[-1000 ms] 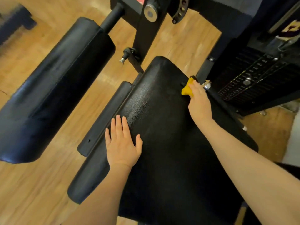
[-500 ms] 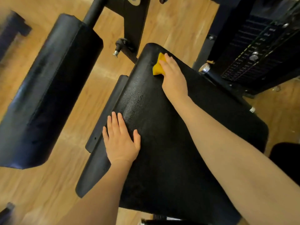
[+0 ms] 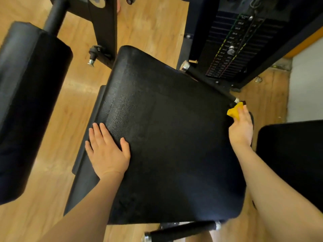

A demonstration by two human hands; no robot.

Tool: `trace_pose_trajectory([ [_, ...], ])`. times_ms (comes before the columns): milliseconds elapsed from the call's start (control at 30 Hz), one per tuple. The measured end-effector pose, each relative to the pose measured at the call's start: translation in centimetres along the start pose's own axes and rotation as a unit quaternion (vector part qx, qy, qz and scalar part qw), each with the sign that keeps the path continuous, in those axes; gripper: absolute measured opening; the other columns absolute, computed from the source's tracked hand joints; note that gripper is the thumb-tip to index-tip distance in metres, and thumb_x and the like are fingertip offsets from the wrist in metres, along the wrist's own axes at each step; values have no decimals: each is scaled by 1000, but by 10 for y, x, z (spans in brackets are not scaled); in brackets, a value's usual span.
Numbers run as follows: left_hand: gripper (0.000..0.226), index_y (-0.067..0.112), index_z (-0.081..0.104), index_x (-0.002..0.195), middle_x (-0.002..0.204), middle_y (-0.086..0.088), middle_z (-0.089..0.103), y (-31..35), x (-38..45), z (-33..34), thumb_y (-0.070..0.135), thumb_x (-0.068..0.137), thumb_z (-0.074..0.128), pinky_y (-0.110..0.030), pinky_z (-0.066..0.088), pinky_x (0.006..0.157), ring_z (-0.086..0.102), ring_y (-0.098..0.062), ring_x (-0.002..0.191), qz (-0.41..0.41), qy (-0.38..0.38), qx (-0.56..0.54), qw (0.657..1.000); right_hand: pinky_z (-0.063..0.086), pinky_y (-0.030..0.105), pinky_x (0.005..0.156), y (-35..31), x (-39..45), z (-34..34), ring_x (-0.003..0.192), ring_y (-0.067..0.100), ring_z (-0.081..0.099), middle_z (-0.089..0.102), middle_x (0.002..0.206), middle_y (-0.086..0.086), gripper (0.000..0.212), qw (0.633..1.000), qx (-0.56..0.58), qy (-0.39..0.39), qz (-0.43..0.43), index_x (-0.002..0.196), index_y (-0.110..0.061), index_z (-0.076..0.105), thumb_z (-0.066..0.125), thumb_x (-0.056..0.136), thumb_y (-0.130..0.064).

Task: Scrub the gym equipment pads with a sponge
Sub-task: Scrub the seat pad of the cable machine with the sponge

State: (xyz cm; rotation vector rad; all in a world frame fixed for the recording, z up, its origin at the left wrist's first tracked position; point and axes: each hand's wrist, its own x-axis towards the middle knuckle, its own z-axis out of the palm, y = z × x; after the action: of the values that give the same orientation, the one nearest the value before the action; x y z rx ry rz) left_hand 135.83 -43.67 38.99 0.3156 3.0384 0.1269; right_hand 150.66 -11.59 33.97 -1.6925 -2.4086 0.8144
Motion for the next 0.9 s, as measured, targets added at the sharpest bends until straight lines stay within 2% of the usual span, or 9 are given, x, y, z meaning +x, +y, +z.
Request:
trace_pose_trajectory([
  [233, 78, -1, 24, 147, 154, -21, 24, -2, 0, 3, 46, 85, 25, -52, 16, 114, 19, -34, 144, 9, 12, -8, 1000, 22, 32, 111, 15, 0, -10, 139, 25, 27, 25, 153, 4, 44, 993, 12, 46, 112, 142, -10, 35, 38, 98, -10],
  [400, 77, -1, 23, 147, 154, -21, 24, -2, 1, 6, 45, 86, 26, -53, 15, 114, 19, -34, 144, 12, 13, -6, 1000, 19, 33, 113, -16, -12, 7, 142, 22, 20, 25, 153, 7, 46, 996, -4, 48, 76, 144, -7, 29, 38, 99, -15],
  [500, 77, -1, 23, 147, 154, -20, 23, -2, 0, 4, 45, 86, 24, -53, 16, 114, 18, -34, 144, 9, 12, -7, 1000, 19, 36, 115, -53, -22, 23, 143, 23, 14, 19, 155, 9, 49, 996, -42, 28, 72, 146, -6, 22, 36, 100, -15],
  [567, 77, -1, 24, 147, 154, -21, 24, -3, 0, 4, 44, 86, 25, -54, 17, 114, 19, -34, 144, 7, 9, -7, 1000, 22, 39, 114, -90, -26, 31, 142, 25, 17, 20, 154, 10, 51, 997, -32, 20, 73, 146, -7, 20, 38, 99, -17],
  [700, 76, 0, 24, 147, 154, -19, 24, -2, 1, 3, 44, 85, 26, -54, 18, 114, 19, -34, 144, 2, 1, -1, 1000, 39, 44, 103, -178, -51, 59, 135, 28, 32, 29, 149, 10, 50, 999, 19, 3, -51, 143, -9, 29, 46, 96, -13],
  [833, 77, 0, 23, 148, 155, -19, 23, -1, 1, 1, 45, 85, 23, -52, 18, 115, 18, -33, 144, 1, -10, 12, 1000, 30, 38, 111, -250, -81, 86, 143, 25, 10, 13, 156, 6, 48, 977, -12, -71, -198, 146, -12, 24, 37, 100, -18],
  [900, 78, 0, 23, 148, 154, -19, 24, -1, 1, 1, 45, 85, 23, -52, 17, 114, 19, -33, 144, 1, -15, 17, 1000, 24, 37, 111, -271, -89, 93, 144, 26, 7, 10, 157, 6, 48, 960, -28, -101, -259, 146, -12, 23, 34, 101, -21],
])
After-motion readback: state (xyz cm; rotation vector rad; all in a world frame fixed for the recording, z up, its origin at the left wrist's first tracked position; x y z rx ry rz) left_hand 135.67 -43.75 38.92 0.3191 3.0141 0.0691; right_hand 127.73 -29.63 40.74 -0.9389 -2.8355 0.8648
